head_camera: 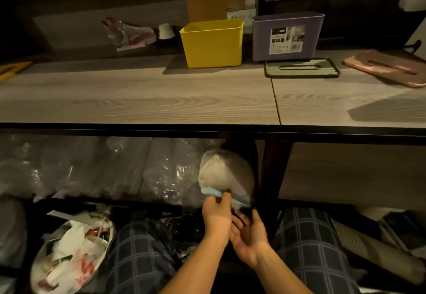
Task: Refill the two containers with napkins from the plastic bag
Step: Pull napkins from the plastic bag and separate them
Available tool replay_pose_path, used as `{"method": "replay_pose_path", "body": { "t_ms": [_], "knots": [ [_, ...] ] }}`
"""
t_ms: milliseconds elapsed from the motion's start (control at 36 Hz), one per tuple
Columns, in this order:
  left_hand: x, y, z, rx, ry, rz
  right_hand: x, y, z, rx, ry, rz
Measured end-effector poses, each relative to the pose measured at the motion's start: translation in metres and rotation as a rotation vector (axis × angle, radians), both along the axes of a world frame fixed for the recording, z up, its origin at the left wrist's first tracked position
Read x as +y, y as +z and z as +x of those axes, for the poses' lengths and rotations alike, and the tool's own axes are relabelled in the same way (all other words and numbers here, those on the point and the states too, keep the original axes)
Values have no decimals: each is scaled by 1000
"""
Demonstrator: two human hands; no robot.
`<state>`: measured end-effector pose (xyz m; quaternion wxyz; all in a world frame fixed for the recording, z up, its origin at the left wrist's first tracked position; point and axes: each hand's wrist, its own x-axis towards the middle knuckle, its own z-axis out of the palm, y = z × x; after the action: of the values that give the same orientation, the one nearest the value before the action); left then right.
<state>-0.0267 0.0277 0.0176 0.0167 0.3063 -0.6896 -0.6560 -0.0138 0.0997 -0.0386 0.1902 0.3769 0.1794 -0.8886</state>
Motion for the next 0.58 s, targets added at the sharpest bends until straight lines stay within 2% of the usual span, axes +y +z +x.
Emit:
{"method": "replay_pose_path", "body": {
  "t_ms": [111,333,444,583],
  "knots": [
    [-11,10,30,60,-35,150,-8,19,5,25,-32,-158],
    [-27,34,80,221,-34,66,-12,53,39,142,60,-241],
    [-46,47,116,314,50,57,-20,80,67,248,195,-229],
    [-64,87,148,565,240,66,-46,128,93,426,372,-229]
  ]
}}
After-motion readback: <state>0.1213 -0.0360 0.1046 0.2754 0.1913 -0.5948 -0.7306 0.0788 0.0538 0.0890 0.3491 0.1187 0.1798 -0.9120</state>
